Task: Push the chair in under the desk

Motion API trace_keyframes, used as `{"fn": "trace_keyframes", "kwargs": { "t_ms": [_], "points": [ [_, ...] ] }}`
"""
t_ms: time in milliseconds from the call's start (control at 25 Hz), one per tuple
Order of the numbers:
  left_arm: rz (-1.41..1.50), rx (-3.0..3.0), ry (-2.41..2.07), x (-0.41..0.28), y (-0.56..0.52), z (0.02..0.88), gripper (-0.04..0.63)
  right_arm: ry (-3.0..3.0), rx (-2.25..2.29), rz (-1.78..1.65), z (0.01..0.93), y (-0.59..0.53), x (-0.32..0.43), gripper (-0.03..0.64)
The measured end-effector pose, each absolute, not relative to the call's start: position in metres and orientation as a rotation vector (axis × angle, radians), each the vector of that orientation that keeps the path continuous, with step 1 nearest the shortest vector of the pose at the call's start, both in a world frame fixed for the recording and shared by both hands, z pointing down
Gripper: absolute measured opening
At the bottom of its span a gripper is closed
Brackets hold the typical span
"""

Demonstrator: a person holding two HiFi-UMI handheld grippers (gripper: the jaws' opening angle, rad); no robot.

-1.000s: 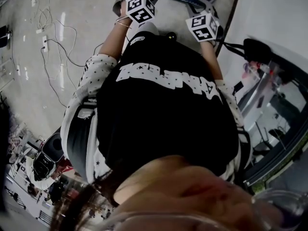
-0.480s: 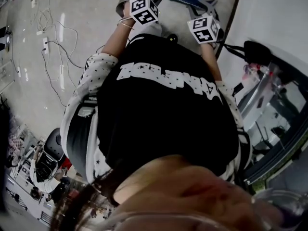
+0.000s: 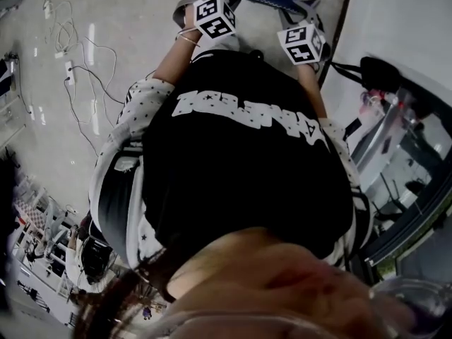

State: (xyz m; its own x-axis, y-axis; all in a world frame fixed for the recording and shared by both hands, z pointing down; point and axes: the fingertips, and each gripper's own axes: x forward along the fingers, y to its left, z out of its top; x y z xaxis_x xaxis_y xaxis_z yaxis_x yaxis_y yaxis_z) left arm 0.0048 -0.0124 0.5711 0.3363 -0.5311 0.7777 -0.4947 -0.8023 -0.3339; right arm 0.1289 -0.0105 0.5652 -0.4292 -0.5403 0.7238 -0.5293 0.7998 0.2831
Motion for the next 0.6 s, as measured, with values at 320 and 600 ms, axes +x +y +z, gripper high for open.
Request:
{"fn": "trace_keyframes", "kwargs": {
  "t_ms": [320,600],
  "points": [
    [-1.494,-2.543,0.948,0.007,-0.017,0.57,0.161,-2.099,0.808,-0.023,0.564,-0.017,0.13,0.158],
    [-1.491,-2.552,0.918,0.007,-0.025,0.573,0.16,-2.078,0.827,-0.01,0.566,-0.023,0.131,0.16]
  ]
}}
